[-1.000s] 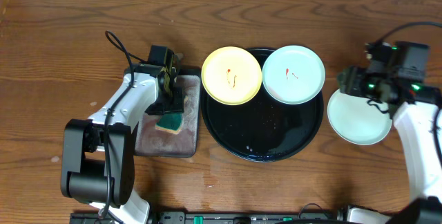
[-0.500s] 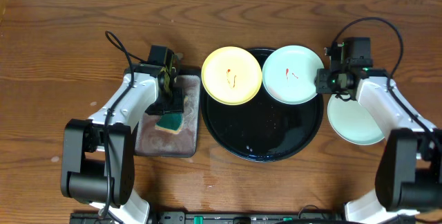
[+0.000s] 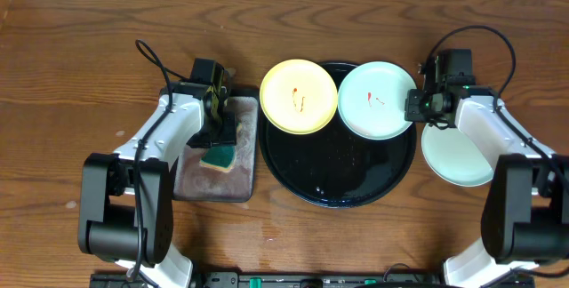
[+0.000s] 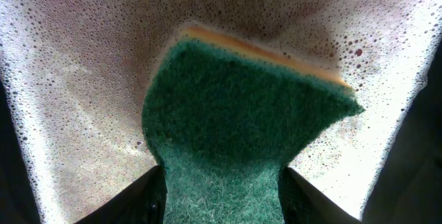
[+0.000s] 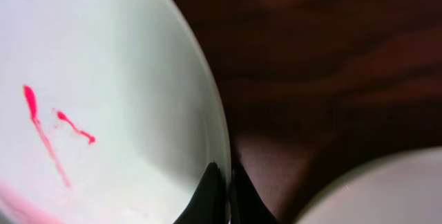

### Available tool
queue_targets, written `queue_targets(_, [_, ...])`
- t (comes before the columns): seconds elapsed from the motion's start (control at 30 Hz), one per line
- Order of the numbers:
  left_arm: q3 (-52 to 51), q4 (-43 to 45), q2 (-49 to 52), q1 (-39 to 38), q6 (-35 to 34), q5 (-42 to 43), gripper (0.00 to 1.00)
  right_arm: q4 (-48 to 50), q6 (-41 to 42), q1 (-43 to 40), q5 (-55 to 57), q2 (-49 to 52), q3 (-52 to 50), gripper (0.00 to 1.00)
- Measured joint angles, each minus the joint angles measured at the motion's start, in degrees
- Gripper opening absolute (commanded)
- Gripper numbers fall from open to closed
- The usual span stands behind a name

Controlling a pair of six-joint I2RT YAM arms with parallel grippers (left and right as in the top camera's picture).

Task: Clean dirty plates on tray and stack at the side
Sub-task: 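Grasp the rim of the right pale green plate with the right gripper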

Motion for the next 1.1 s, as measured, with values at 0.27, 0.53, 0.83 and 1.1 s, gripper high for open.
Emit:
queue_targets(0.27, [0.0, 0.0, 0.0, 0.0, 0.0, 0.0, 0.54, -9.0, -0.2, 0.0, -0.2, -10.4, -0.1, 0.01])
queue_targets(0.53, [0.0, 0.0, 0.0, 0.0, 0.0, 0.0, 0.54, -22.1, 0.1, 0.6, -7.6, -12.7, -0.8, 0.01])
queue_targets(0.83, [0.0, -0.5, 0.0, 0.0, 0.0, 0.0, 0.58, -18.6, 2.3, 3.4, -10.0, -12.6, -9.3, 0.01])
queue_targets(1.1, [-1.7, 0.3, 0.0, 0.0, -0.2, 0.1, 0.57, -14.1, 3.7, 4.3, -10.6, -12.6, -12.9, 0.01])
